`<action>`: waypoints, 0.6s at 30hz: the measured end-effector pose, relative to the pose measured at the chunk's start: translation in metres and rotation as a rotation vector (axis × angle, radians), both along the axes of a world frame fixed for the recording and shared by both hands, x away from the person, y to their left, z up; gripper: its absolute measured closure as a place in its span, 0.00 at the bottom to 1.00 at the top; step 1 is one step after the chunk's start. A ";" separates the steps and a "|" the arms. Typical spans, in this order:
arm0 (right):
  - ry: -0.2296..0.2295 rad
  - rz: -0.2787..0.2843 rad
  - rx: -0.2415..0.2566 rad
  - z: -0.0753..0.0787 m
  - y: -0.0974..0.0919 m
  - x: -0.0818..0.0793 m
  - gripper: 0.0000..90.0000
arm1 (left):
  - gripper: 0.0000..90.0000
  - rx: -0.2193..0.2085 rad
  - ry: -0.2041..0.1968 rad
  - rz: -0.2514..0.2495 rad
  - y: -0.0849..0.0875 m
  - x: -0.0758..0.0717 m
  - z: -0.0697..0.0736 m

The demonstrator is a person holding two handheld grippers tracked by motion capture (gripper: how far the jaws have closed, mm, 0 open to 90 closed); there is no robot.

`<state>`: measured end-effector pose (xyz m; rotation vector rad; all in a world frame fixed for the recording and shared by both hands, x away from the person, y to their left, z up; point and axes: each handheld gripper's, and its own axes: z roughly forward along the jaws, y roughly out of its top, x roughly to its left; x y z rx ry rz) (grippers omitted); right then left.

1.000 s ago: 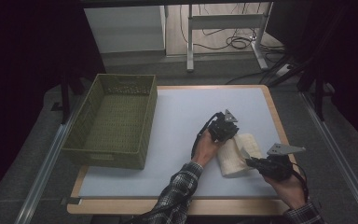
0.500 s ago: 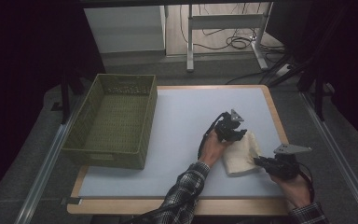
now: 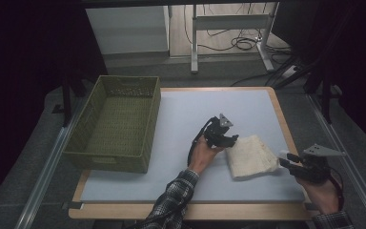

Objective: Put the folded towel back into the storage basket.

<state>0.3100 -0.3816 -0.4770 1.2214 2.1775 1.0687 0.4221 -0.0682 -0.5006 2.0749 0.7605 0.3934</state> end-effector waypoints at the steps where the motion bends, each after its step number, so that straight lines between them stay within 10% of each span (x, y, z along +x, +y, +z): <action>1: 0.000 0.000 0.000 0.000 0.000 0.000 0.65 | 0.43 0.000 0.000 0.000 0.000 0.000 0.000; 9: 0.006 0.049 0.019 0.008 0.014 0.003 0.72 | 0.38 0.030 0.002 0.026 0.022 -0.010 -0.006; 18: 0.106 0.087 0.010 -0.025 0.034 0.012 0.79 | 0.23 0.121 0.028 0.096 0.056 -0.028 -0.019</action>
